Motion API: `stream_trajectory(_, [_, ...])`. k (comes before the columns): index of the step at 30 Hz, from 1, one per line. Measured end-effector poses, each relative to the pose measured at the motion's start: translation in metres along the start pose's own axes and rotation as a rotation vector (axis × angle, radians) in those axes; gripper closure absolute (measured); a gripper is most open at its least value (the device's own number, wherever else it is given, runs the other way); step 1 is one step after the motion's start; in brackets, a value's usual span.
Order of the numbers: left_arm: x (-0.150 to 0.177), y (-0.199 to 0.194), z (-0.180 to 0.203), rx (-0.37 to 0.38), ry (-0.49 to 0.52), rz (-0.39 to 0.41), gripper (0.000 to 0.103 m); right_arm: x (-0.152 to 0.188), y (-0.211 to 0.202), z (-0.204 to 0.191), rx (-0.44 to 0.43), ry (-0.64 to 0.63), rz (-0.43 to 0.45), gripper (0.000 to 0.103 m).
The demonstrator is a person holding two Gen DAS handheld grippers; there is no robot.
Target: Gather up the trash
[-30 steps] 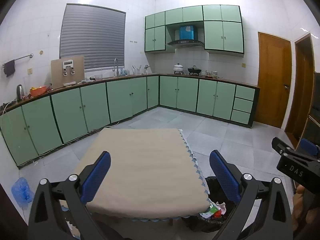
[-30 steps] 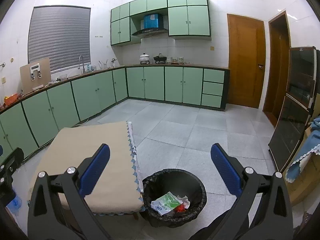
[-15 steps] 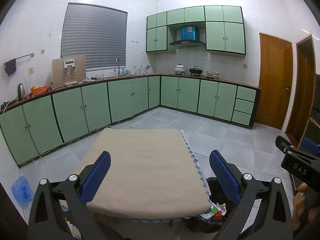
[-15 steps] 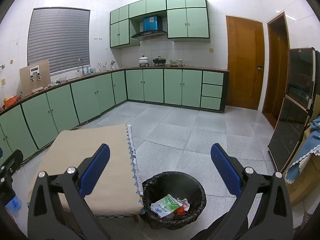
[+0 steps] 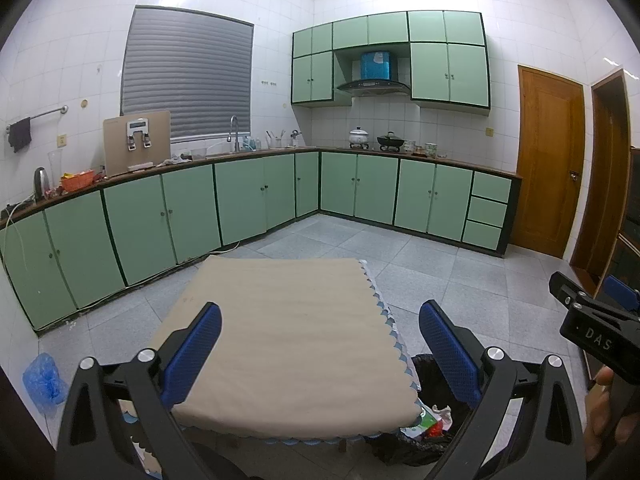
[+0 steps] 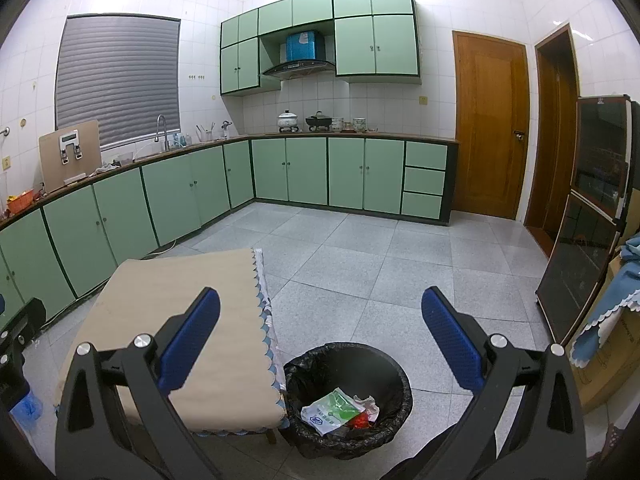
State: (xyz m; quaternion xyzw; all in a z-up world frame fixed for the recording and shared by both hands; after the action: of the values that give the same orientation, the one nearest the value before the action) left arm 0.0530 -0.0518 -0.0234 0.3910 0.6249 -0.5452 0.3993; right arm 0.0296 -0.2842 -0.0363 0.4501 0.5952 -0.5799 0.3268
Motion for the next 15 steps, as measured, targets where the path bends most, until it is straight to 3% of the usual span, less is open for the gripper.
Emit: stream_trajectory(15, [0.0027, 0.0001, 0.0005, 0.002, -0.001, -0.004, 0.006, 0.0045, 0.0011, -0.0004, 0.006, 0.003, -0.006, 0.005])
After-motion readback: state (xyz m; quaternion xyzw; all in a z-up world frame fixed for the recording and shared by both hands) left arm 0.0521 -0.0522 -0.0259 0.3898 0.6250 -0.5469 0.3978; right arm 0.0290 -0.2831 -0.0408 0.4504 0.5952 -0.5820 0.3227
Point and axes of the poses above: each gripper's, at about its wrist camera, not at the fingertips, and y roughly the way its jaws point, z to its right, x to its underside, the point moved 9 cm from there along y, roughly the way its jaws point, and after that the axes turned 14 degrees about -x, right-handed, at the moved point
